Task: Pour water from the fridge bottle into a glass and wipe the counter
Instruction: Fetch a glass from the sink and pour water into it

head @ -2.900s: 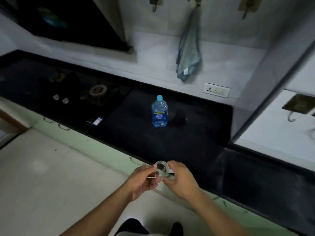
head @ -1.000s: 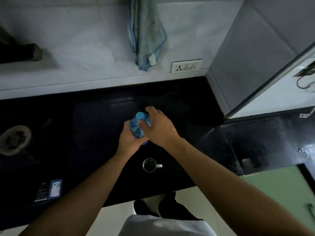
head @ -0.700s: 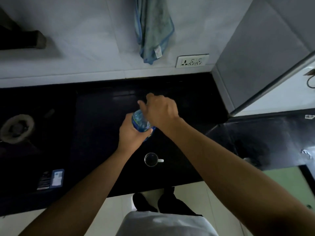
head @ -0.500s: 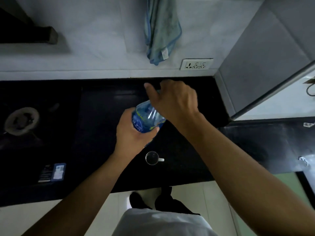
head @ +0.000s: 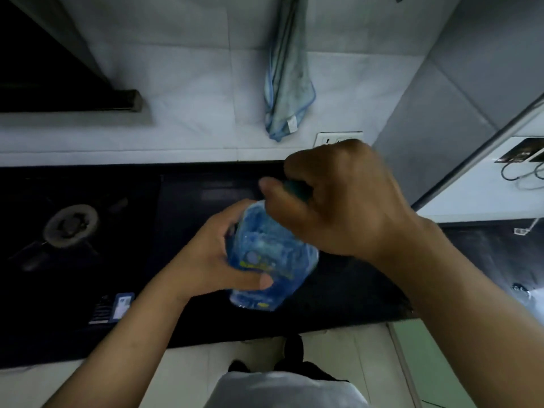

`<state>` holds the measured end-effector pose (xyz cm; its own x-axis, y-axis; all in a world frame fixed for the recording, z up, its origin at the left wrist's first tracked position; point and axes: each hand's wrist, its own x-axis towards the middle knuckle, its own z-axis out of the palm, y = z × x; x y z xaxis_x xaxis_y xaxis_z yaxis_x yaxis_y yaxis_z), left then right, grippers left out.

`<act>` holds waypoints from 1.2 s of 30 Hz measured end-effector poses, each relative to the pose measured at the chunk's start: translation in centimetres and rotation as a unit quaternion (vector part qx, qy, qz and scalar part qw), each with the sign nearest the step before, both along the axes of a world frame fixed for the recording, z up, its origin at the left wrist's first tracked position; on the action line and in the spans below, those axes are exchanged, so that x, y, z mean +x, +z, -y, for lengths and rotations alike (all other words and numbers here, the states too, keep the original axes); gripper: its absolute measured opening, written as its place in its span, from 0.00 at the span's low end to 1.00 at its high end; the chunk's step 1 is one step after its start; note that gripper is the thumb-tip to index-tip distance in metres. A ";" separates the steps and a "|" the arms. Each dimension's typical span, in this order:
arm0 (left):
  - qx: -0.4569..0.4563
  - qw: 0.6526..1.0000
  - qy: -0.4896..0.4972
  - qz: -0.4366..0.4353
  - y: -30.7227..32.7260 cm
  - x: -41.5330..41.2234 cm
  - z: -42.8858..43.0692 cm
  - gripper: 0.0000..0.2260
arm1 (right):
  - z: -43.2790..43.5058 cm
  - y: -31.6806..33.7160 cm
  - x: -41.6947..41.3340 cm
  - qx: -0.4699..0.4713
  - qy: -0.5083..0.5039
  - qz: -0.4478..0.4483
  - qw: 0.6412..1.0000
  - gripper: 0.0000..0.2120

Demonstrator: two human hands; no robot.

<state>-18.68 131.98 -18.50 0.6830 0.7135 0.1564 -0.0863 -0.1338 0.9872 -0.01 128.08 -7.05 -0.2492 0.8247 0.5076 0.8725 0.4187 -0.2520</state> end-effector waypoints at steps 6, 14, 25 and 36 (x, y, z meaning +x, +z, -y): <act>0.049 0.995 0.062 -0.054 1.9 0.1 3.4 0.31 | 1.6 -0.1 2.0 0.004 0.053 -0.096 0.994 0.25; 0.113 0.959 0.214 -0.149 0.3 1.7 4.5 0.32 | 2.0 -1.8 2.2 -0.111 -0.120 0.069 0.984 0.27; 0.120 0.929 0.269 -0.225 -0.4 8.1 7.1 0.33 | 1.6 -4.0 7.5 -0.177 -0.137 0.050 0.973 0.21; 0.066 0.937 0.279 -0.202 0.6 9.6 8.1 0.32 | 2.5 -3.6 11.1 -0.123 -0.017 0.008 0.992 0.25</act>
<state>-9.03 123.84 -17.93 0.2326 0.9694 0.0782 0.4100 -0.1706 0.8960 11.05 125.56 -10.64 -0.2254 0.9313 0.2863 0.8902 0.3163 -0.3280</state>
